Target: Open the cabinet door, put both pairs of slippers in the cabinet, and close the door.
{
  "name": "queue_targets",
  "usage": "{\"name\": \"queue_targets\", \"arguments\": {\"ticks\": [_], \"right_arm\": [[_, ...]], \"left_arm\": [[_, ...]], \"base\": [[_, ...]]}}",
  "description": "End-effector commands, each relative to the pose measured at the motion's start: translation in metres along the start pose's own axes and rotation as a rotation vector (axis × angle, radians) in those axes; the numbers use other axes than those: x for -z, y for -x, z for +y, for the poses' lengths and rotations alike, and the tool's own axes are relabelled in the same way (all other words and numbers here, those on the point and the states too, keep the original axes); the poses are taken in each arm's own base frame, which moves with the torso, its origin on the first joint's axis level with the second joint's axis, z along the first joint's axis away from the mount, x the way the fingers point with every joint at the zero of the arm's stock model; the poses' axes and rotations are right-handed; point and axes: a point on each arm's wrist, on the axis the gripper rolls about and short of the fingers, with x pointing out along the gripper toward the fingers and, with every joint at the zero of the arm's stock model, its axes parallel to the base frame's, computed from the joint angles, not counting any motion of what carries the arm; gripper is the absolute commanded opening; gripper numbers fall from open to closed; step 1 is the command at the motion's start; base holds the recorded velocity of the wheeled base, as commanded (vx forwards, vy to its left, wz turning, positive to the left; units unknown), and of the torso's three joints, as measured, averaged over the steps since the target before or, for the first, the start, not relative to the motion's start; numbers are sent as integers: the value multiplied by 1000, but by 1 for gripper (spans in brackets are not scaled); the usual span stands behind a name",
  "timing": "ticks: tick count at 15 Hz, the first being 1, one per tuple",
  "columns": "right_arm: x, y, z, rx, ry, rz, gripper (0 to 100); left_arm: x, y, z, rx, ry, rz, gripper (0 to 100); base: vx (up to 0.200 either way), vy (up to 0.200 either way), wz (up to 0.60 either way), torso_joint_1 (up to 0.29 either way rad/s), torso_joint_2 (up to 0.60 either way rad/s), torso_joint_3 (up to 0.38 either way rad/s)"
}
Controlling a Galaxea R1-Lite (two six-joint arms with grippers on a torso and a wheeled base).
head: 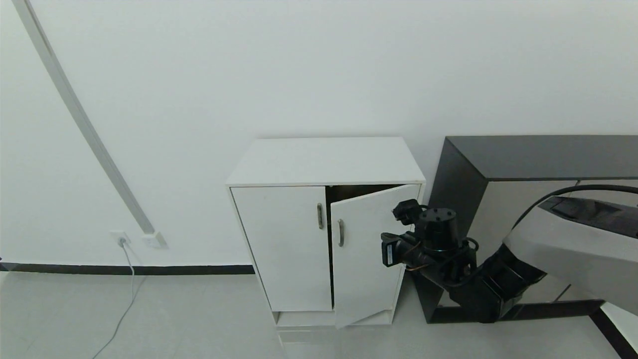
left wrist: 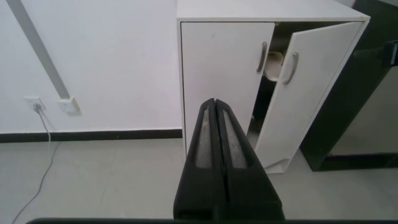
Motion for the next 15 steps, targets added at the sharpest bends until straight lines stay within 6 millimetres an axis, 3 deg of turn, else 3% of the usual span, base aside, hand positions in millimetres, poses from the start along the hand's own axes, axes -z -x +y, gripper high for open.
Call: {"name": "queue_targets", "arguments": {"ticks": [1,5,9,12,15], "right_arm": [[1,16,0,-45,1,2,0],[14,53,8,-189,10,0,0],[28,69,14,-219,18,12,0],[34,70,19,-231,23,35,0],[39,59,26,-246,28,38,0]], "left_arm": [[0,0,0,-1,0,1,0],[0,0,0,-1,2,1,0],[0,0,0,-1,0,1,0],[0,0,0,-1,0,1,0],[0,0,0,-1,0,1,0]], "base": [[0,0,0,0,0,0],[0,0,0,0,0,0],[200,0,0,-5,-1,5],[200,0,0,15,1,1],[200,0,0,1,1,4]]}}
